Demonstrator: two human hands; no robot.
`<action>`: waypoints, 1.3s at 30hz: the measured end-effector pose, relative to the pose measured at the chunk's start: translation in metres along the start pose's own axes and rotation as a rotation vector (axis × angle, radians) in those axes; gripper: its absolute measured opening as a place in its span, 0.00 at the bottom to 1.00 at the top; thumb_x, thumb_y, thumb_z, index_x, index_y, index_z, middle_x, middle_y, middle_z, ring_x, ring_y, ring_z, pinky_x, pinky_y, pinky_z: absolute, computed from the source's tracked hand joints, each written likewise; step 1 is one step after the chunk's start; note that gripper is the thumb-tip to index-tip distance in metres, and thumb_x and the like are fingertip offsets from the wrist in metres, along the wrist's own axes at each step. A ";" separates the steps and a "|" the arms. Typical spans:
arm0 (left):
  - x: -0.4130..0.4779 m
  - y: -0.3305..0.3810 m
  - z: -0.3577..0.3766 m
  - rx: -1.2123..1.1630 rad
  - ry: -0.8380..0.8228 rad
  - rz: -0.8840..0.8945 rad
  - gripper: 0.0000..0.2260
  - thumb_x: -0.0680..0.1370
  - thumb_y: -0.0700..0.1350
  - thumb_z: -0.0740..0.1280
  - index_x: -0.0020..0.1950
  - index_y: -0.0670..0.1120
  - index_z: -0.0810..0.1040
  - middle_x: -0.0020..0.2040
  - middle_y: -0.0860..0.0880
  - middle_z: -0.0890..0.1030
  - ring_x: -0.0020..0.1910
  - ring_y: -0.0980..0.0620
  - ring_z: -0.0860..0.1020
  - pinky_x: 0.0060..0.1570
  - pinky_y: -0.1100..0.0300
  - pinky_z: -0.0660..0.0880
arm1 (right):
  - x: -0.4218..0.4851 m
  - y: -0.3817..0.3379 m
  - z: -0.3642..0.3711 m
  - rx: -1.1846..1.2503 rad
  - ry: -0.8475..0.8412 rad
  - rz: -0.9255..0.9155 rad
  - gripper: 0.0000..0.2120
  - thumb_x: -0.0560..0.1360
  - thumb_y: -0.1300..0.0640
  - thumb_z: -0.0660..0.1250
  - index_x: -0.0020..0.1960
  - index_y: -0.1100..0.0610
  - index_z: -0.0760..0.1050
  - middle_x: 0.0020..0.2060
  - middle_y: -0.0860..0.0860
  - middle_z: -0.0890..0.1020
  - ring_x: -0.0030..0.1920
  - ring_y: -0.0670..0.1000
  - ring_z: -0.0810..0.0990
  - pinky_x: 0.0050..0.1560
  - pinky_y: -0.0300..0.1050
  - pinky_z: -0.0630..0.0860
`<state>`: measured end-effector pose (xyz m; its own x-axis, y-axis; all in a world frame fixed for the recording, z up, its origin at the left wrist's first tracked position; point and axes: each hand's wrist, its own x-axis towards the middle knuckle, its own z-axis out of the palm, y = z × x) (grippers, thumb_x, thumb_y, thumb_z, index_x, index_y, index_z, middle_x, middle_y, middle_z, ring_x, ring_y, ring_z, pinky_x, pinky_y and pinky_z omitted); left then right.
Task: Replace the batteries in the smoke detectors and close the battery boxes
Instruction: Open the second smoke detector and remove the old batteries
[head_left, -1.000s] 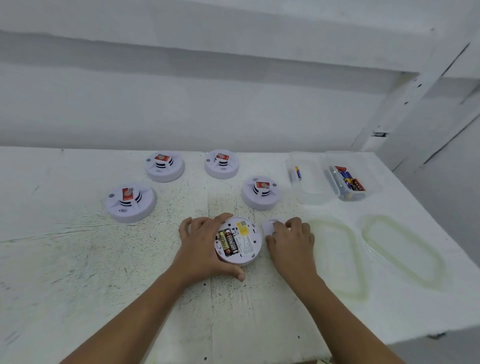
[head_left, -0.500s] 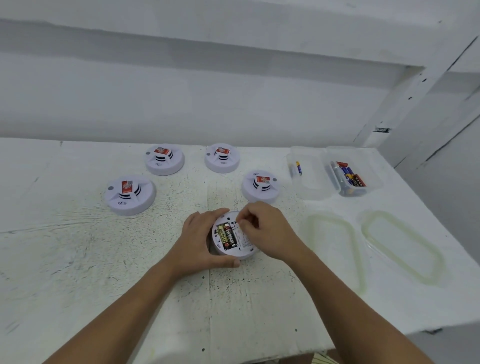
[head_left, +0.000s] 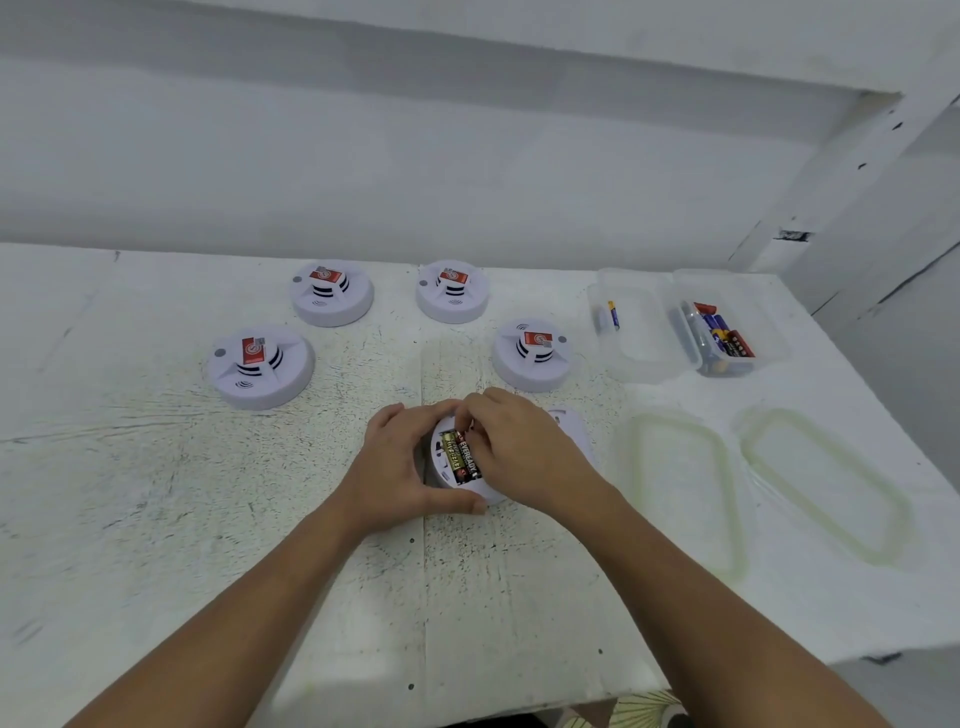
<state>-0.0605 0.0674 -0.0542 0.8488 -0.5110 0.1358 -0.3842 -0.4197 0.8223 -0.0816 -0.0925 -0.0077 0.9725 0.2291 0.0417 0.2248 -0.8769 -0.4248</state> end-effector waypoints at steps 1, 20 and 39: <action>0.000 0.000 0.000 -0.005 0.002 0.002 0.39 0.55 0.67 0.74 0.63 0.62 0.67 0.60 0.71 0.71 0.57 0.72 0.68 0.68 0.50 0.59 | 0.000 -0.001 -0.001 0.005 -0.008 0.008 0.07 0.77 0.60 0.59 0.53 0.58 0.74 0.46 0.53 0.75 0.44 0.49 0.70 0.42 0.40 0.63; -0.004 0.000 0.000 -0.004 -0.006 -0.050 0.40 0.56 0.64 0.77 0.66 0.56 0.72 0.54 0.67 0.78 0.59 0.70 0.70 0.72 0.52 0.53 | -0.001 0.002 -0.018 0.224 -0.130 -0.001 0.07 0.74 0.56 0.66 0.46 0.52 0.67 0.36 0.49 0.76 0.36 0.48 0.73 0.36 0.46 0.73; -0.004 0.002 -0.001 0.038 0.020 -0.193 0.44 0.50 0.68 0.77 0.63 0.68 0.63 0.60 0.72 0.68 0.66 0.62 0.54 0.67 0.62 0.53 | 0.085 0.152 -0.127 0.495 0.275 0.743 0.09 0.71 0.72 0.65 0.47 0.61 0.72 0.43 0.58 0.76 0.34 0.55 0.78 0.40 0.51 0.82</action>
<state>-0.0638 0.0695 -0.0526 0.9150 -0.4032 -0.0111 -0.2265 -0.5365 0.8129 0.0431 -0.2599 0.0459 0.8506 -0.4822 -0.2095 -0.4507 -0.4635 -0.7629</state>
